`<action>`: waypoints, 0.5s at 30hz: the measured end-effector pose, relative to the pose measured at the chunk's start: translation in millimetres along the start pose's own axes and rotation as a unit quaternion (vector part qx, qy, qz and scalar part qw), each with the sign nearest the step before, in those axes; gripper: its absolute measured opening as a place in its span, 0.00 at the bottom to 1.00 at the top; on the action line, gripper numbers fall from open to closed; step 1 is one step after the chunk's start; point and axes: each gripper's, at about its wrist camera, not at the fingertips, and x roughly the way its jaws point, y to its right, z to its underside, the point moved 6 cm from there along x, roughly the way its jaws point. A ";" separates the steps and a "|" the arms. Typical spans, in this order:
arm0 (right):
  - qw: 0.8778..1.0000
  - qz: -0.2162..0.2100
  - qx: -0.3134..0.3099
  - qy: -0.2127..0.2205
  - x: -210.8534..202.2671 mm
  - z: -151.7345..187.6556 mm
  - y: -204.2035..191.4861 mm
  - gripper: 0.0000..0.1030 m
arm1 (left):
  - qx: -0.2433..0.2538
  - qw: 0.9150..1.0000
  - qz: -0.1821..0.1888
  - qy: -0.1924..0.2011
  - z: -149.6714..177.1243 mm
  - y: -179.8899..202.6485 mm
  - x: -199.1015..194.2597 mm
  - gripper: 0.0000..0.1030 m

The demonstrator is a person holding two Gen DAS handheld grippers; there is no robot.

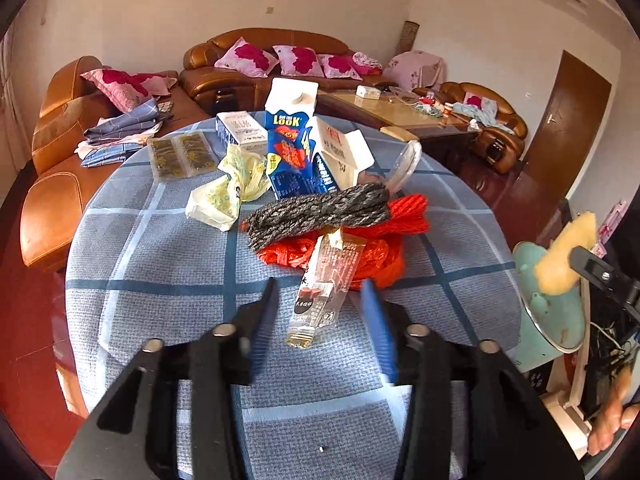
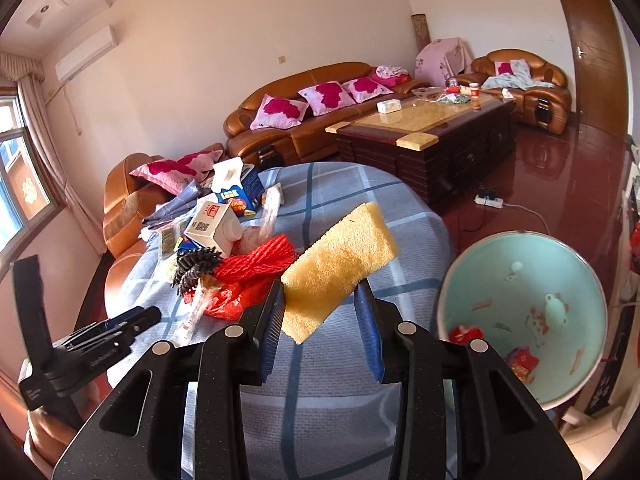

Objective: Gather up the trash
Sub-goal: 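Carry the sponge and clear packet over the mint-green bucket with both tools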

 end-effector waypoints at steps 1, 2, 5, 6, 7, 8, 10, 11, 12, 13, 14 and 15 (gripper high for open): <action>1.000 0.001 0.006 -0.001 -0.9 1.9 4.8 0.35 | 0.000 1.000 -0.010 -0.005 1.2 -0.1 8.0 0.60; 1.000 0.002 0.012 -0.002 -1.4 4.4 9.4 0.35 | 0.004 1.000 -0.016 -0.015 2.8 -0.2 16.3 0.60; 1.000 0.002 0.028 -0.010 0.2 6.5 19.1 0.35 | 0.014 0.998 -0.043 -0.043 8.6 -3.9 45.3 0.60; 0.999 0.001 0.033 -0.011 0.3 6.4 22.2 0.35 | 0.009 0.997 -0.051 -0.055 11.1 -7.0 56.2 0.58; 0.999 0.001 0.035 -0.011 -1.1 5.9 22.8 0.35 | 0.003 0.997 -0.048 -0.065 13.2 -8.0 62.3 0.55; 0.999 0.002 0.035 -0.008 -2.2 4.9 24.3 0.35 | -0.005 0.997 -0.035 -0.075 15.3 -8.2 68.3 0.49; 0.999 0.003 0.037 -0.004 -3.6 3.0 26.9 0.35 | 0.012 0.997 -0.031 -0.070 13.0 -2.3 67.0 0.30; 0.999 0.003 0.039 -0.004 -3.9 2.6 27.4 0.35 | 0.009 0.997 -0.016 -0.073 12.5 0.7 65.4 0.21; 0.999 0.003 0.041 -0.003 -4.0 2.4 28.2 0.35 | 0.002 0.998 -0.011 -0.066 11.2 1.1 62.0 0.17; 0.999 0.003 0.041 -0.003 -4.3 2.9 28.8 0.35 | -0.003 0.998 -0.006 -0.059 10.1 1.6 57.5 0.17; 0.999 0.003 0.042 -0.003 -4.7 3.0 28.9 0.35 | -0.005 0.999 -0.001 -0.050 7.7 2.2 50.7 0.16; 0.999 0.004 0.042 -0.002 -5.3 3.2 29.0 0.35 | -0.006 0.999 0.004 -0.038 5.3 3.1 41.8 0.16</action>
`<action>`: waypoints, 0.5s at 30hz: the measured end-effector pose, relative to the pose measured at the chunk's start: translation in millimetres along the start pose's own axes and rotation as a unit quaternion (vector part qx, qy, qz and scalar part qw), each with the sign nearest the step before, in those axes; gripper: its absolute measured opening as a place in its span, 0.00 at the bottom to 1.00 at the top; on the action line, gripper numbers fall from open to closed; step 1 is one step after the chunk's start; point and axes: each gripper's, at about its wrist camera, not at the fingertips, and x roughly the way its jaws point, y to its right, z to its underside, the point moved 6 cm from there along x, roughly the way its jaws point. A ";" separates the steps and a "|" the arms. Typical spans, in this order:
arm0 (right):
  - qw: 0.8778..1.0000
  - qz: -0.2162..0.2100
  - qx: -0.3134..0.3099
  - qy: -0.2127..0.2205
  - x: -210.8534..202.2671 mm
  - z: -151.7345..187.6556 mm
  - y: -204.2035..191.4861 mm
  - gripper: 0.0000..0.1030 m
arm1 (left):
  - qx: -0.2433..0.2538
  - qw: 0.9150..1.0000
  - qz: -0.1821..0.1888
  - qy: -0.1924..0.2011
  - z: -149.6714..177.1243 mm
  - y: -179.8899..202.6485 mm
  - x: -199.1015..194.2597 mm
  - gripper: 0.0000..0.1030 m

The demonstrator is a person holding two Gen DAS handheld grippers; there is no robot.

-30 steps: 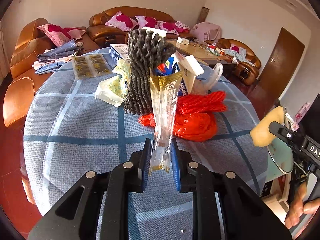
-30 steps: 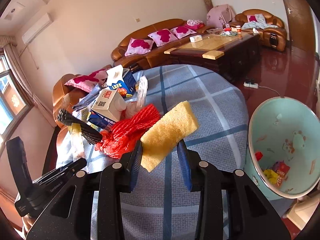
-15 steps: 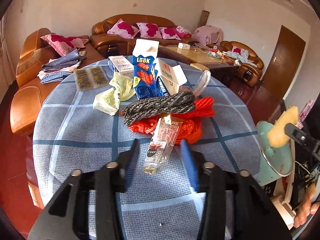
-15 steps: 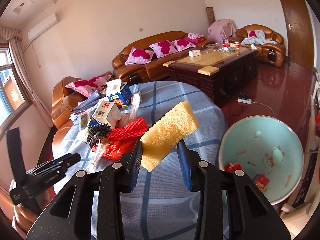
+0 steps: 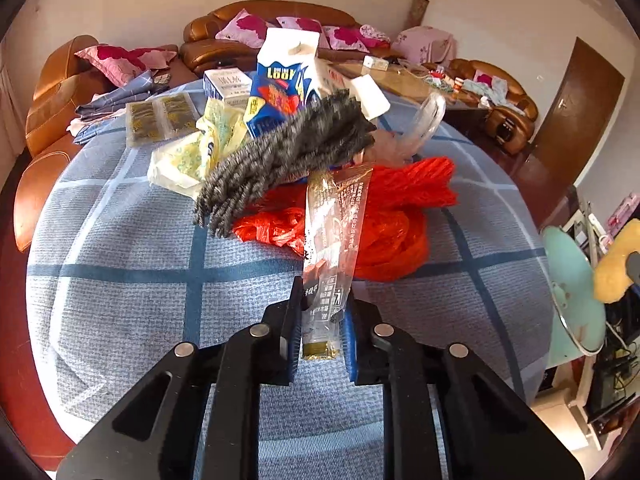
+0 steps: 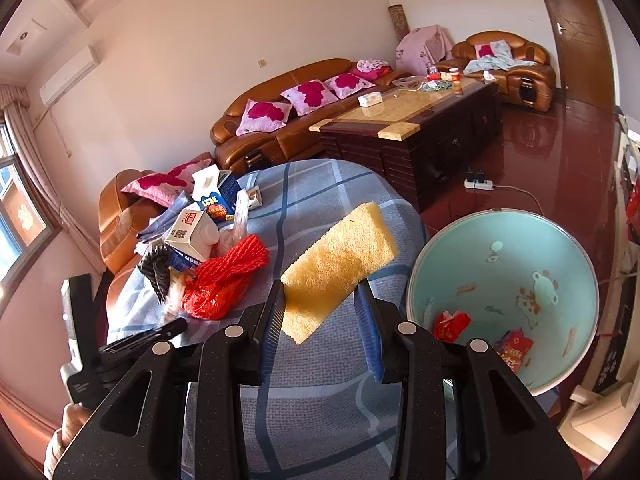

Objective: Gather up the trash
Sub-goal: 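Carry the sponge and clear packet over the mint-green bucket with both tools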

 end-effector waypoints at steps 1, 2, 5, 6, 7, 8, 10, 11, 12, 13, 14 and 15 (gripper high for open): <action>1.000 0.000 0.000 0.001 -1.0 0.2 0.6 0.35 | 0.000 1.000 0.003 0.009 -1.9 -0.1 -8.9 0.16; 1.000 -0.001 0.000 0.002 -1.6 -0.3 0.0 0.35 | -0.001 1.000 0.007 0.016 -2.5 0.4 -15.8 0.16; 1.000 -0.005 -0.003 0.007 -4.4 -2.1 -1.4 0.35 | -0.004 0.999 0.025 0.033 -3.4 4.1 -40.8 0.16; 1.000 -0.006 -0.004 0.010 -6.0 -3.2 -2.1 0.35 | -0.003 0.999 0.029 0.038 -4.2 6.7 -48.3 0.16; 1.000 -0.006 -0.005 0.011 -6.8 -4.1 -2.4 0.35 | -0.001 0.999 0.033 0.043 -4.5 10.0 -54.2 0.16; 1.000 -0.007 -0.007 0.014 -8.5 -5.4 -2.9 0.35 | 0.003 0.998 0.038 0.050 -6.5 15.1 -62.4 0.16; 1.000 -0.007 -0.007 0.018 -11.6 -7.6 -2.1 0.35 | 0.010 0.997 0.044 0.058 -8.1 25.6 -71.7 0.16; 1.000 -0.006 -0.006 0.021 -14.0 -9.5 -0.9 0.35 | 0.013 0.997 0.048 0.062 -10.2 31.3 -77.0 0.16; 1.000 -0.005 -0.007 0.023 -15.5 -10.4 -0.2 0.35 | 0.016 0.996 0.051 0.065 -11.1 36.3 -80.4 0.16; 1.000 -0.003 -0.008 0.027 -17.7 -12.3 1.2 0.35 | 0.019 0.996 0.053 0.067 -11.9 41.5 -83.3 0.16; 1.000 -0.002 -0.010 0.029 -20.1 -13.4 3.4 0.35 | 0.022 0.996 0.055 0.068 -11.7 45.9 -85.0 0.16; 0.999 0.001 -0.012 0.032 -22.1 -14.9 5.7 0.35 | 0.025 0.996 0.057 0.069 -12.1 51.2 -86.9 0.16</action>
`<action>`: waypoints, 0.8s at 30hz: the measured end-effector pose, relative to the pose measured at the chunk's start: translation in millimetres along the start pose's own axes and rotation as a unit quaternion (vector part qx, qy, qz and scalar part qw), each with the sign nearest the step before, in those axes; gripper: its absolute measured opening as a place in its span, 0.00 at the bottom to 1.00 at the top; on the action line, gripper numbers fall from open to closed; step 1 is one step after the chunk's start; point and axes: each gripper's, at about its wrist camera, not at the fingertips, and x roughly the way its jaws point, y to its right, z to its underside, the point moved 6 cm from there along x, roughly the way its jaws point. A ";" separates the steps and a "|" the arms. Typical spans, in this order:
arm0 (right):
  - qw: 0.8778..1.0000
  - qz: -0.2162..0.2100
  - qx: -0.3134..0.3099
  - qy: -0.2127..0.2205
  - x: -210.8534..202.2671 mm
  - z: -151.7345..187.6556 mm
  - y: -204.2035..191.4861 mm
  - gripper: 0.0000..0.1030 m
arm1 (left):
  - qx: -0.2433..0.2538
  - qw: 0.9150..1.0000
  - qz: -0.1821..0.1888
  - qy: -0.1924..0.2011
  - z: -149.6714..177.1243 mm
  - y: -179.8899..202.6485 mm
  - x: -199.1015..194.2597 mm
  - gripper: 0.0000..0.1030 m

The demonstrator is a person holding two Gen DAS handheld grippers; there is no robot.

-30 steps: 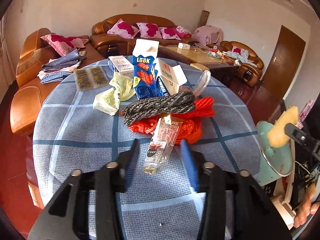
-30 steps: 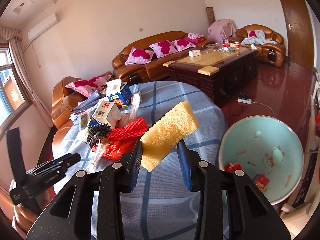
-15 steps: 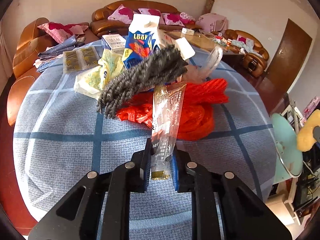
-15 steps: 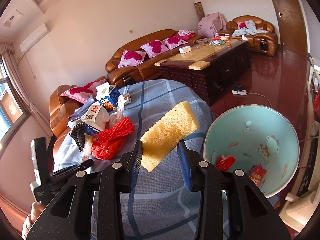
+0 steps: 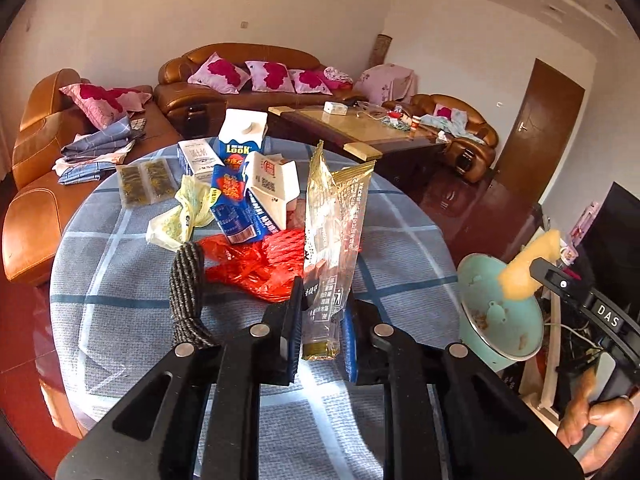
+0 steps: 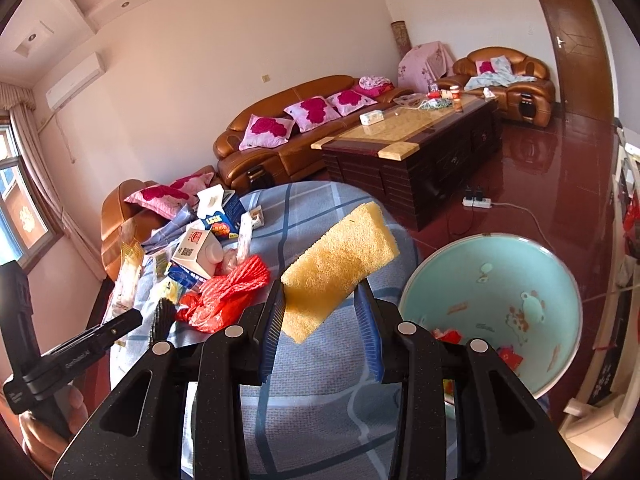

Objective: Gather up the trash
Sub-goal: 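Carry the sponge and clear packet over the mint-green bucket with both tools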

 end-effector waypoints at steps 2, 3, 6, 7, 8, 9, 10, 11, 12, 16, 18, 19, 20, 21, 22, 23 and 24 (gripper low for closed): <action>1.000 0.008 -0.004 0.005 -5.4 -2.1 7.1 0.35 | 0.007 1.000 0.002 0.002 -0.3 9.9 -0.2 0.16; 1.000 0.010 -0.006 0.006 -7.5 -2.8 11.5 0.35 | 0.009 1.000 0.004 0.001 -0.9 14.7 0.9 0.16; 1.000 0.022 -0.009 0.009 -13.0 -3.0 25.8 0.35 | 0.018 1.000 0.011 -0.004 -1.8 31.5 7.1 0.16; 0.999 0.029 -0.009 0.011 -14.9 -3.4 31.9 0.35 | 0.023 1.000 0.015 -0.006 -1.9 39.2 9.1 0.16; 0.999 0.034 -0.008 0.012 -16.0 -3.4 37.0 0.35 | 0.027 0.999 0.019 -0.008 -1.2 46.7 10.9 0.16; 0.999 0.042 -0.004 0.013 -16.9 -3.9 44.4 0.35 | 0.031 0.999 0.023 -0.010 -1.3 55.0 13.2 0.16; 0.999 0.049 0.002 0.014 -17.5 -4.5 52.4 0.35 | 0.036 0.999 0.030 -0.012 -1.4 65.6 16.9 0.16; 0.998 0.054 0.006 0.015 -18.0 -5.5 60.1 0.35 | 0.042 0.998 0.035 -0.013 -1.0 74.6 19.3 0.16; 0.998 0.062 0.011 0.017 -19.3 -6.3 68.5 0.35 | 0.048 0.998 0.040 -0.015 -0.6 84.1 22.6 0.16; 0.996 0.085 0.024 0.017 -20.3 -8.5 94.1 0.35 | 0.071 0.996 0.056 -0.024 2.8 121.6 37.7 0.16; 0.995 0.098 0.032 0.017 -20.5 -7.9 108.7 0.35 | 0.078 0.994 0.064 -0.032 3.0 136.1 46.6 0.16; 0.994 0.104 0.033 0.016 -19.9 -7.4 113.9 0.35 | 0.081 0.994 0.068 -0.036 3.9 142.8 49.6 0.16; 0.993 0.111 0.036 0.013 -18.6 -6.4 121.3 0.35 | 0.086 0.993 0.073 -0.041 5.5 152.0 54.3 0.16; 0.993 0.115 0.040 0.011 -17.5 -5.3 125.8 0.35 | 0.092 0.992 0.077 -0.044 7.1 160.4 58.6 0.16; 0.992 0.118 0.044 0.008 -15.9 -4.0 131.0 0.35 | 0.096 0.991 0.079 -0.047 8.1 166.5 62.4 0.16; 0.991 0.123 0.048 0.004 -13.1 -2.3 136.9 0.35 | 0.103 0.990 0.082 -0.051 10.0 174.9 67.3 0.16; 0.990 0.129 0.049 -0.002 -9.9 -0.1 142.0 0.35 | 0.107 0.989 0.083 -0.054 11.2 180.6 71.6 0.17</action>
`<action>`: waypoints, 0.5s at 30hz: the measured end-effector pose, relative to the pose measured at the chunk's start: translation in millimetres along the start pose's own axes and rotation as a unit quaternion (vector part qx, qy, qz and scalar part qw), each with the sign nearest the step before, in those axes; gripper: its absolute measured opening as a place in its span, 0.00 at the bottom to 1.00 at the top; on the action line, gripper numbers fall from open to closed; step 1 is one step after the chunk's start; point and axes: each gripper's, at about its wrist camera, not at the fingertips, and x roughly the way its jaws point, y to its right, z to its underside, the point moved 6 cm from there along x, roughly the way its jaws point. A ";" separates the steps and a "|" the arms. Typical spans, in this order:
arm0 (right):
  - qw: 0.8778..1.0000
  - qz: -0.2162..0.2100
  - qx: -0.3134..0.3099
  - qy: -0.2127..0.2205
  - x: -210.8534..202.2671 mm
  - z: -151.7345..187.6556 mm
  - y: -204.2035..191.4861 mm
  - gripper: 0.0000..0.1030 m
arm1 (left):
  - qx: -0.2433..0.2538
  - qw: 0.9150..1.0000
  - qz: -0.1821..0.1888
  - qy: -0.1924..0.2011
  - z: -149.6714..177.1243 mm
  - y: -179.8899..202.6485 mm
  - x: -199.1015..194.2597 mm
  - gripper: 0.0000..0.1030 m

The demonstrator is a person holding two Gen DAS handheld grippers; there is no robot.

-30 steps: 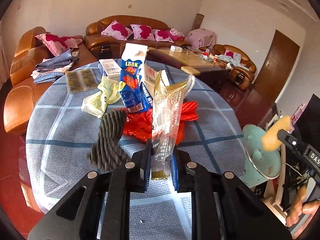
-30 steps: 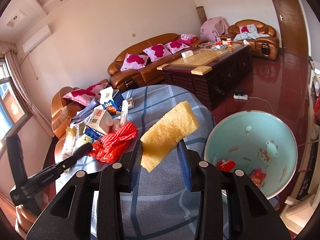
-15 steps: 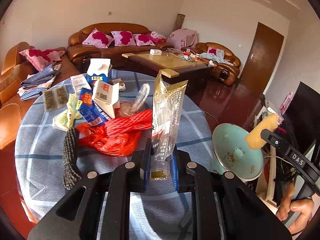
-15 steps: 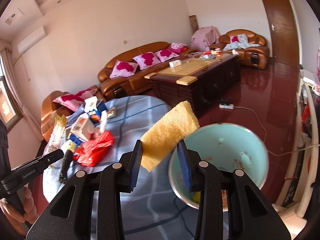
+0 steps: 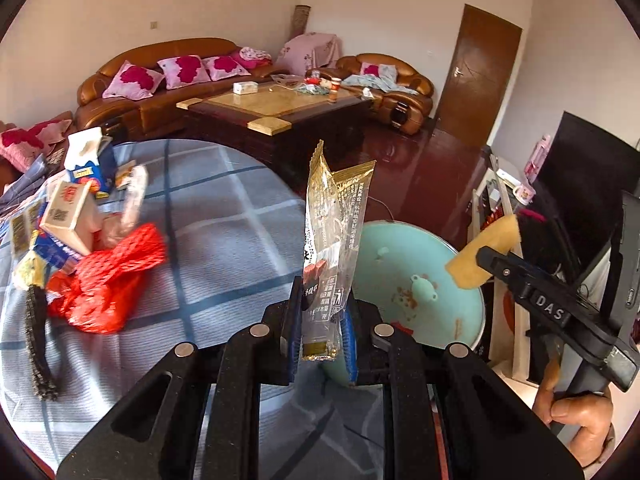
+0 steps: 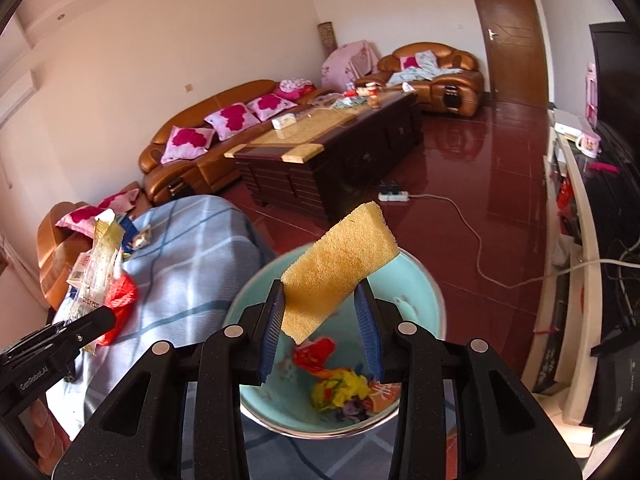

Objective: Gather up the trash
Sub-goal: 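Carry the sponge and clear packet over the mint-green bucket with both tools, then open both tools over the bucket to drop the sponge and packet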

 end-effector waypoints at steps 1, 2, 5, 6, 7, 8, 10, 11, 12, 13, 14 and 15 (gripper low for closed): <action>1.000 0.005 -0.003 -0.007 4.4 2.5 3.9 0.35 | 0.003 1.000 0.002 -0.004 1.7 5.7 5.2 0.17; 1.000 0.009 -0.006 -0.012 7.4 4.8 7.1 0.35 | 0.006 1.000 0.005 -0.009 3.2 13.5 11.8 0.17; 0.999 0.020 -0.013 -0.028 17.4 12.1 14.7 0.35 | 0.012 1.000 0.011 -0.025 6.5 30.2 29.8 0.17; 0.999 0.022 -0.014 -0.034 21.1 14.8 17.0 0.35 | 0.015 0.999 0.012 -0.029 7.4 35.0 35.6 0.17; 0.999 0.023 -0.014 -0.039 24.7 16.7 19.3 0.35 | 0.018 0.999 0.012 -0.033 8.2 39.8 40.9 0.17; 0.999 0.024 -0.015 -0.043 26.9 18.3 21.0 0.35 | 0.021 0.999 0.011 -0.036 8.8 44.3 45.4 0.17; 0.998 0.027 -0.020 -0.051 30.3 20.9 22.5 0.36 | 0.027 0.999 0.010 -0.041 10.0 51.1 52.8 0.17; 0.998 0.027 -0.023 -0.055 31.7 21.4 24.5 0.36 | 0.029 0.999 0.009 -0.043 10.6 53.7 55.8 0.17; 0.998 0.028 -0.025 -0.058 33.1 22.5 25.3 0.37 | 0.030 0.998 0.008 -0.046 11.8 56.8 59.5 0.17; 0.997 0.028 -0.027 -0.061 34.5 23.4 26.3 0.37 | 0.030 0.998 0.008 -0.047 12.4 58.9 61.8 0.17; 0.997 0.028 -0.028 -0.063 35.8 23.9 26.2 0.38 | 0.030 0.998 0.007 -0.050 12.8 60.8 65.5 0.17; 0.997 0.026 -0.032 -0.068 37.7 25.3 25.9 0.38 | 0.030 0.998 0.006 -0.054 13.6 62.2 68.5 0.17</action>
